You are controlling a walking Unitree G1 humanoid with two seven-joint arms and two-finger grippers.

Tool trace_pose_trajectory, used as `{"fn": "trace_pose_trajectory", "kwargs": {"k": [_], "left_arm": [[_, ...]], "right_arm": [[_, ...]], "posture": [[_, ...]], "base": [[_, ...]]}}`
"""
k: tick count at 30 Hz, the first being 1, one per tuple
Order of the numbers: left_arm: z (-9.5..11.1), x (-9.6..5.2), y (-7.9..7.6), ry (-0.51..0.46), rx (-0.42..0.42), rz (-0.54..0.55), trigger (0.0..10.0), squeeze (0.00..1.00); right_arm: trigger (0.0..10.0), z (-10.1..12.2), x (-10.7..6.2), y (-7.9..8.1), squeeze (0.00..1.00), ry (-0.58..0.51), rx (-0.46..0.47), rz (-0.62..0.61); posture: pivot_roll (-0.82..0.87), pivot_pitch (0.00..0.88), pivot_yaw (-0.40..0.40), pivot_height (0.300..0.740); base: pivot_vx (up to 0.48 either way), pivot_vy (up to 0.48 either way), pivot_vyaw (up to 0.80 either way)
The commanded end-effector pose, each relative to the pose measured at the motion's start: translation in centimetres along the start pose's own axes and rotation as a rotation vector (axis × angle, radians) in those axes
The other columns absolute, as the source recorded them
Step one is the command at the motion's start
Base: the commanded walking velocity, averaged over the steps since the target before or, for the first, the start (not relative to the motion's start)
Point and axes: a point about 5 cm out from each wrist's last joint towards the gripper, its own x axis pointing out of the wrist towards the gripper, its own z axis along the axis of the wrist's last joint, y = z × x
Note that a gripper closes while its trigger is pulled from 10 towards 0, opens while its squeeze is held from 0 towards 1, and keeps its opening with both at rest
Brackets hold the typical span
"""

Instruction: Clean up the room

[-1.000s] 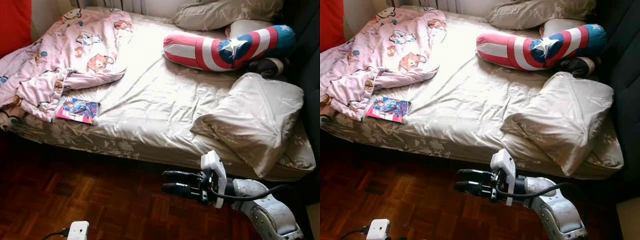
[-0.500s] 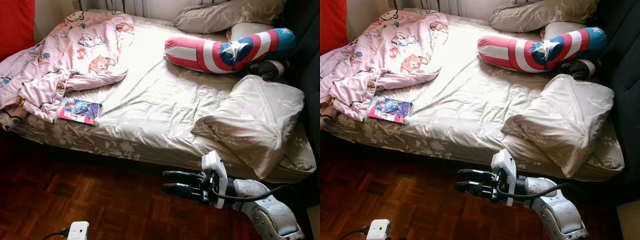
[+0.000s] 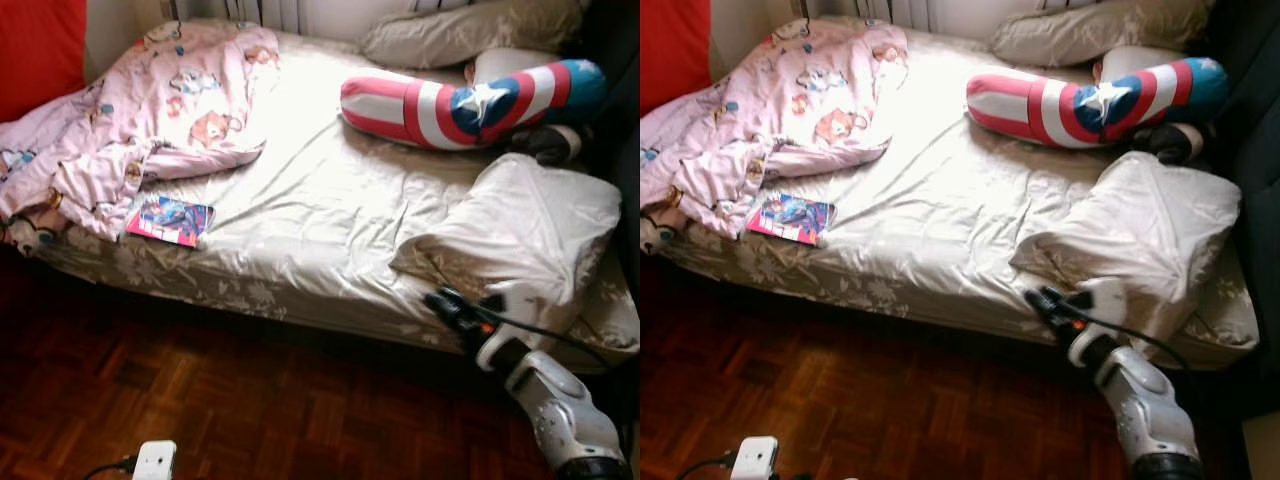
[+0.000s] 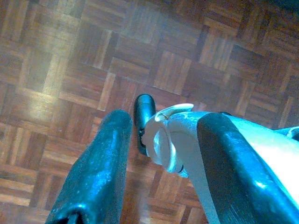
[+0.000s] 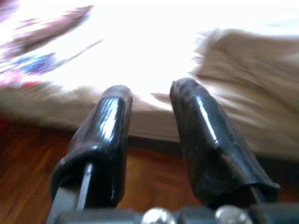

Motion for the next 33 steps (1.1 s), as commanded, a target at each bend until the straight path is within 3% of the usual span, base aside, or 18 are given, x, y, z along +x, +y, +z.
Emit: {"fn": "trace_pose_trajectory", "kwargs": {"k": [1,5,10,11,12,13,14,18,21,26,31,33], "left_arm": [[-0.8,-0.2,0.0,0.020,-0.025,0.018,10.0,0.00],[-0.2,-0.3,0.2,-0.065,-0.045,0.065,10.0,0.00],[0.8,-0.4,0.4,-0.164,-0.004,0.106,10.0,0.00],[2.8,-0.1,-0.4,-0.269,0.055,0.085,10.0,0.00],[2.8,-0.1,-0.4,-0.269,0.055,0.085,10.0,0.00],[7.2,0.3,-1.8,-0.457,0.092,0.064,10.0,0.00],[8.3,0.2,-2.2,-0.515,0.111,0.061,10.0,0.00],[8.9,0.0,-2.6,-0.576,0.149,0.052,10.0,0.00],[11.1,-1.0,-4.2,-0.730,0.203,0.013,10.0,0.00],[10.7,-1.1,-4.7,-0.740,0.235,0.014,10.0,0.00],[11.6,-2.5,-3.8,-0.824,0.172,0.131,10.0,0.00],[11.4,-3.2,-4.1,-0.861,0.196,0.099,10.0,0.00]], "right_arm": [[10.0,-1.5,-1.1,-2.8,0.00,0.031,0.030,-0.214],[10.0,-4.7,-2.5,-4.6,0.00,0.132,0.043,-0.361],[10.0,-8.0,-3.4,-4.8,0.00,0.241,0.038,-0.426],[10.0,-9.2,-3.9,-4.7,0.00,0.280,0.047,-0.448],[10.0,-9.2,-3.9,-4.7,0.00,0.280,0.047,-0.448],[10.0,-9.9,-4.2,-4.7,0.00,0.299,0.053,-0.470],[10.0,-10.4,-4.4,-4.7,0.00,0.315,0.058,-0.485],[10.0,-11.6,-5.0,-4.6,0.00,0.358,0.068,-0.497],[10.0,-12.7,-5.6,-4.4,0.00,0.397,0.067,-0.497],[10.0,-13.2,-5.9,-4.4,0.00,0.416,0.082,-0.498],[10.0,-13.7,-6.5,-4.5,0.00,0.446,0.074,-0.472],[10.0,-13.8,-6.7,-4.5,0.00,0.444,0.085,-0.472]], "posture": [[0.06,0.156,-0.070,0.740],[0.08,0.158,-0.076,0.740],[0.09,0.158,-0.081,0.740],[0.09,0.156,-0.084,0.740],[0.09,0.156,-0.084,0.740],[0.08,0.158,-0.085,0.740],[0.08,0.160,-0.088,0.740],[0.08,0.163,-0.093,0.740],[0.08,0.164,-0.100,0.740],[0.08,0.151,-0.108,0.740],[0.08,0.123,-0.106,0.740],[0.07,0.112,-0.113,0.740]], "base": [[0.000,0.000,0.00],[0.000,0.000,0.00],[0.000,0.000,0.00],[0.000,0.000,0.00],[0.000,0.000,0.00],[0.000,0.000,0.00],[0.000,0.000,0.00],[0.000,0.000,0.00],[0.000,0.000,0.00],[0.000,0.000,0.00],[0.000,0.000,0.00],[0.000,0.000,0.00]]}}
